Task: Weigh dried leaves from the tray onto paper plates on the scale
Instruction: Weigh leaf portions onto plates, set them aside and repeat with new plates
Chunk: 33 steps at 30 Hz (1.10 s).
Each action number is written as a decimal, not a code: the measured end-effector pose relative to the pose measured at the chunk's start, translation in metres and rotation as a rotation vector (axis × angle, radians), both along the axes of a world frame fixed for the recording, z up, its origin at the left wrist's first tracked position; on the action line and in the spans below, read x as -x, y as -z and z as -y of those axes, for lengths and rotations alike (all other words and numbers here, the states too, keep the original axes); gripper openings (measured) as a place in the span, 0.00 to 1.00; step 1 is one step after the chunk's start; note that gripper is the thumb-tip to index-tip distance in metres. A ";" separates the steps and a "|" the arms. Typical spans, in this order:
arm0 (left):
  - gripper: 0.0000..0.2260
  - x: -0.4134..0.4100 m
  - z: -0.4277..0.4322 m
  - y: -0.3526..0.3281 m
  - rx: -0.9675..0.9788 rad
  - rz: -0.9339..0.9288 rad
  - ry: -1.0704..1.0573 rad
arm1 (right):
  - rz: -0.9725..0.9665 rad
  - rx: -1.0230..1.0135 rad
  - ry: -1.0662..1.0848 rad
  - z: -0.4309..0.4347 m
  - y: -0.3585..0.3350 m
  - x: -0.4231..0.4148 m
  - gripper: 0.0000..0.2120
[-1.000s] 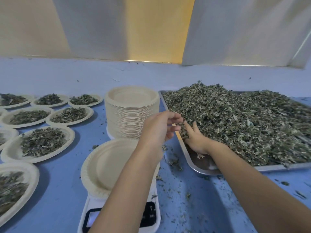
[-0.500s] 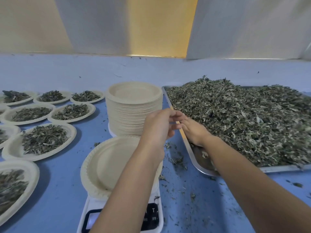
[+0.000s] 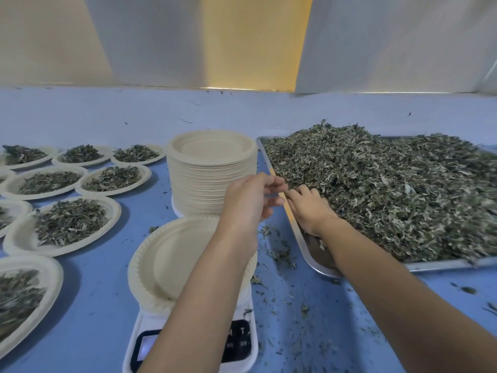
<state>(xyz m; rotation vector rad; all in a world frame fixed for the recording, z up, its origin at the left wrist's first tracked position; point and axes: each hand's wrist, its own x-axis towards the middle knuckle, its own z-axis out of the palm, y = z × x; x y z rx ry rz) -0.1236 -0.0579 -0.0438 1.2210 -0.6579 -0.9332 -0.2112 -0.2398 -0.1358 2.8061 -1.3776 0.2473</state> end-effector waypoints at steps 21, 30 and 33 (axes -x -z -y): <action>0.19 0.042 0.040 0.014 -0.086 -0.404 -0.023 | 1.417 -0.912 0.564 -0.009 -0.043 0.024 0.19; 0.21 0.023 0.028 0.007 -0.005 -0.504 0.012 | 1.938 -1.225 0.179 -0.045 -0.087 0.018 0.12; 0.18 0.011 0.015 0.000 0.030 -0.546 0.071 | 1.948 -1.339 -0.031 -0.073 -0.105 0.001 0.12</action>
